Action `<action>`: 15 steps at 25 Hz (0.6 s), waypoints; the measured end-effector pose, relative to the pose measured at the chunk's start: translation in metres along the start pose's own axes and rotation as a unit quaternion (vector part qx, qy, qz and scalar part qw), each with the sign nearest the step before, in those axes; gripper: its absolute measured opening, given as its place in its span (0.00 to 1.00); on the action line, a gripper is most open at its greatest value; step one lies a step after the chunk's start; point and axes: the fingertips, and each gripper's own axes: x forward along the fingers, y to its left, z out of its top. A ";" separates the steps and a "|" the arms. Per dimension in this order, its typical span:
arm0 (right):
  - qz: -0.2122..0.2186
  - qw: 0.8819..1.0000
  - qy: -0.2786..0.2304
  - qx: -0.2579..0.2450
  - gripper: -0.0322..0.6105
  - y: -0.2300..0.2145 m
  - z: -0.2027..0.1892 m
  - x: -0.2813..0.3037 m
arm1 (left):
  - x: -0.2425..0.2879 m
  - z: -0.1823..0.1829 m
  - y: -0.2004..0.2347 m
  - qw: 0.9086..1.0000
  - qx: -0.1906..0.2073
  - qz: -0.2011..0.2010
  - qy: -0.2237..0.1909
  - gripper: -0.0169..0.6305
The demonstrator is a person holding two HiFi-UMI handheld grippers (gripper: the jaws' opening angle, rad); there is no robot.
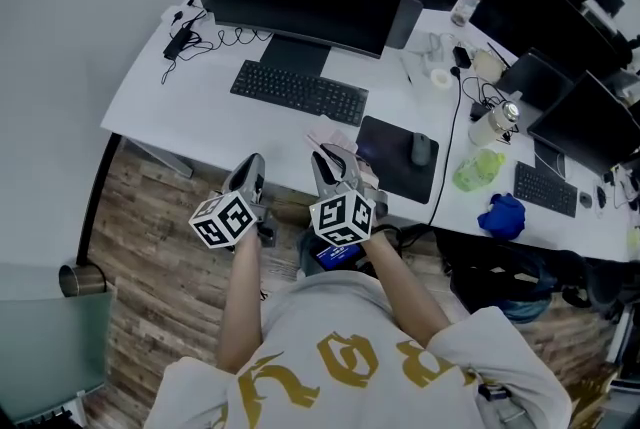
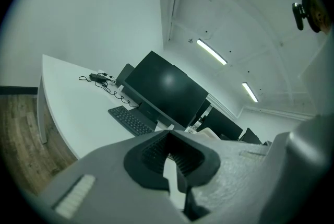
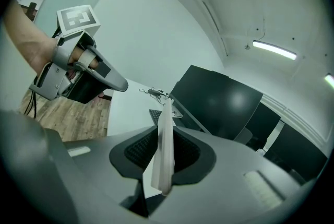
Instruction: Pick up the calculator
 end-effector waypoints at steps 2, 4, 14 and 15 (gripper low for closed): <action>-0.001 1.000 -0.004 -0.001 0.21 0.000 0.003 -0.001 | -0.002 0.001 -0.002 1.000 0.003 -0.001 0.000 0.03; -0.002 1.000 -0.006 -0.002 0.21 0.001 0.006 -0.001 | -0.003 0.001 -0.003 1.000 0.005 -0.002 0.001 0.03; -0.003 1.000 -0.001 -0.005 0.21 0.002 0.005 0.000 | -0.003 0.003 0.000 1.000 0.006 -0.003 0.003 0.03; -0.004 1.000 0.000 -0.005 0.21 0.002 0.005 0.001 | -0.003 0.002 0.000 1.000 0.006 -0.003 0.004 0.03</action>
